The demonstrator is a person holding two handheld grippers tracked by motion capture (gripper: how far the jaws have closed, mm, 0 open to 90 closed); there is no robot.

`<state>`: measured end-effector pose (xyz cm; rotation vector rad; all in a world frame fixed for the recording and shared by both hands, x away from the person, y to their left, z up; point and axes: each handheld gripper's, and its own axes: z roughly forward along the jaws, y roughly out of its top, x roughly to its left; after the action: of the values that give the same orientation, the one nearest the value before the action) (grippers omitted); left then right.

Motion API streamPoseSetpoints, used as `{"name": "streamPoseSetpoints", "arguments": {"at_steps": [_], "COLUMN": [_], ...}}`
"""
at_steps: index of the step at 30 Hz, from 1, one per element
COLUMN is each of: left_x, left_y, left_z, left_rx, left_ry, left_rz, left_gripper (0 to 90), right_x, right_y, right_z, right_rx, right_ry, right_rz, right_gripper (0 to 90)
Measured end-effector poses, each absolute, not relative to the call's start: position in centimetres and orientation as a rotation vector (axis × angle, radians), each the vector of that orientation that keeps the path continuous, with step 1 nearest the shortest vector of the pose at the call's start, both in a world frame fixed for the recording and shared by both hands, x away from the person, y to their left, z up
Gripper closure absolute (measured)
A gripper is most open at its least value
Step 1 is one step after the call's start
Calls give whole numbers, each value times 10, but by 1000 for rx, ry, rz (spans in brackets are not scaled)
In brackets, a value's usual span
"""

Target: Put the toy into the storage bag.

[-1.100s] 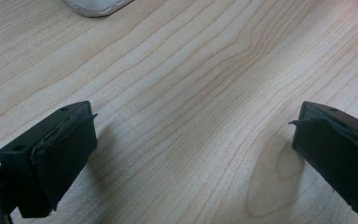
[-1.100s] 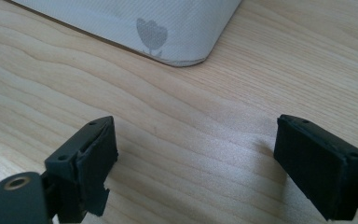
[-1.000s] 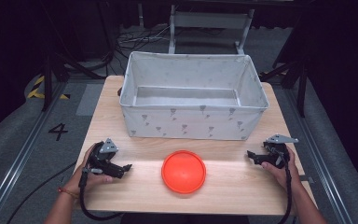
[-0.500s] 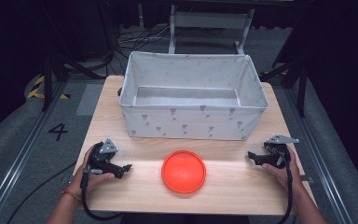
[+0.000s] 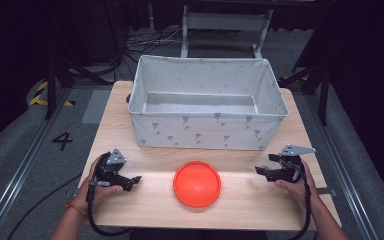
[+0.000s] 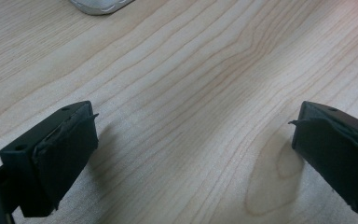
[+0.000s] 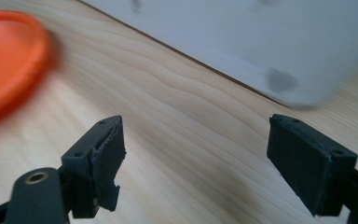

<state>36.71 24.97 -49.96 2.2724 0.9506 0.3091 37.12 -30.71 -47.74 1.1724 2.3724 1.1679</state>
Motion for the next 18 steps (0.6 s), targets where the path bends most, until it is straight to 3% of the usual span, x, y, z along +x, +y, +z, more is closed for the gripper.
{"name": "streamPoseSetpoints", "arguments": {"at_steps": [18], "left_x": [367], "left_y": [250], "left_z": [-500], "left_rx": [2273], "left_ry": [950], "left_rz": [309], "left_gripper": [5], "right_x": [370], "right_y": [-189], "right_z": [-470], "right_rx": [824], "right_ry": [2654], "right_rz": [1223], "right_gripper": [188]}}
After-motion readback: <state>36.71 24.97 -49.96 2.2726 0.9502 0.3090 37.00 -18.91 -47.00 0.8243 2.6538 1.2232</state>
